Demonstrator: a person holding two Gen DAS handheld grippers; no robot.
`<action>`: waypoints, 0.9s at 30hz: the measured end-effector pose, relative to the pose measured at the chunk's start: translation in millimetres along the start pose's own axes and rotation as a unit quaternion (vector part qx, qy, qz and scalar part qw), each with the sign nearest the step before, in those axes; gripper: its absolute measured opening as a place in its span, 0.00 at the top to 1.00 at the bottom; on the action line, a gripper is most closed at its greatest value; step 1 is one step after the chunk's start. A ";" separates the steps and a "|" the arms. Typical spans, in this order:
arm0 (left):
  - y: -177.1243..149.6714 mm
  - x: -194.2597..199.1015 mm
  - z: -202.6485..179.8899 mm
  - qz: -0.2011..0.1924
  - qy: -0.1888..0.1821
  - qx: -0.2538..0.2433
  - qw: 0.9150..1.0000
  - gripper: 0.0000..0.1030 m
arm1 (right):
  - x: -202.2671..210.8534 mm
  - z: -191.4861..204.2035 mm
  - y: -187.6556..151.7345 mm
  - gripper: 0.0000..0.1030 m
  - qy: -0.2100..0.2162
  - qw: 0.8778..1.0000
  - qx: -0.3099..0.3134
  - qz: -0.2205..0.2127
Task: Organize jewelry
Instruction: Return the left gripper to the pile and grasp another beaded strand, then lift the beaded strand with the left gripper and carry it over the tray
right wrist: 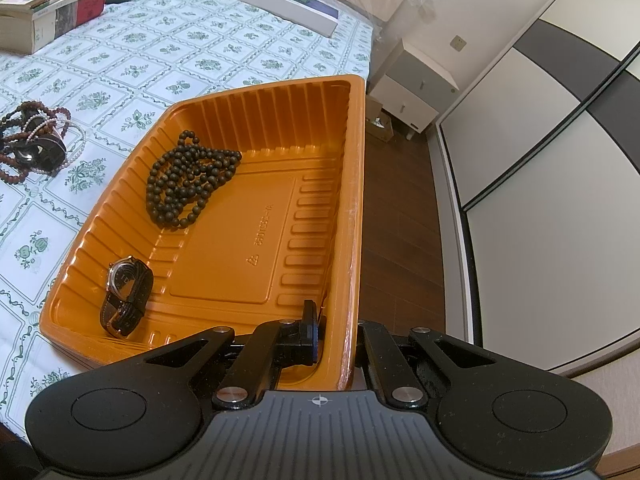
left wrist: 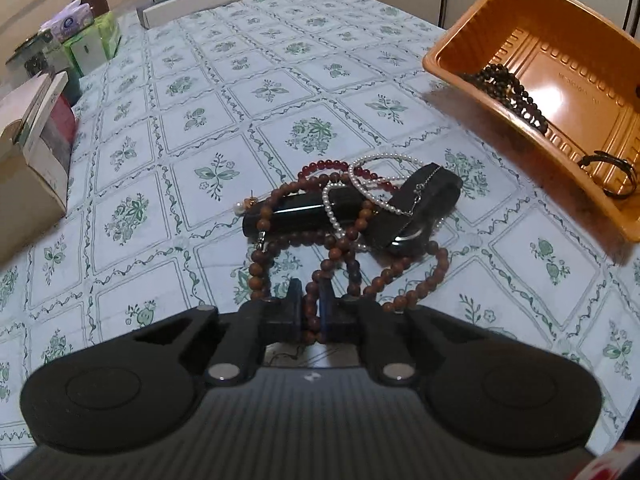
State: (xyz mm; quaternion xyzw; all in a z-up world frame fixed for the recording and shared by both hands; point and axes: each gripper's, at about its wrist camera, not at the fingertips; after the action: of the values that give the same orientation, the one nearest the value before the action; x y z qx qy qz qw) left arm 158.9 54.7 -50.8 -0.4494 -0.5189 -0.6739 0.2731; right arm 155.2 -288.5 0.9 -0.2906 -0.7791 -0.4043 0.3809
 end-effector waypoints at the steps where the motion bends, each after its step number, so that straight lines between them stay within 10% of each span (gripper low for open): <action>1: -0.2 3.1 0.0 0.000 0.000 -0.004 1.000 0.94 | 0.1 -0.4 0.2 0.97 0.000 1.000 -0.001 0.000; 27: 56.4 171.1 60.3 -0.144 0.037 0.004 0.989 0.94 | 1.1 0.2 0.7 0.97 -0.002 1.000 0.002 0.000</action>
State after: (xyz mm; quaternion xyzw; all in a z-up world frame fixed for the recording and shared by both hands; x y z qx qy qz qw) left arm 148.9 110.9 130.4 -0.3434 -0.5709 -0.7201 0.1941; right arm 155.0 -287.8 2.1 -0.2902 -0.7808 -0.4023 0.3799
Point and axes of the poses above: each gripper's, at about its wrist camera, not at the fingertips, and x roughly against the way its jaws point, z to its left, y to its top, and after that the axes turned 8 degrees about z, right-handed
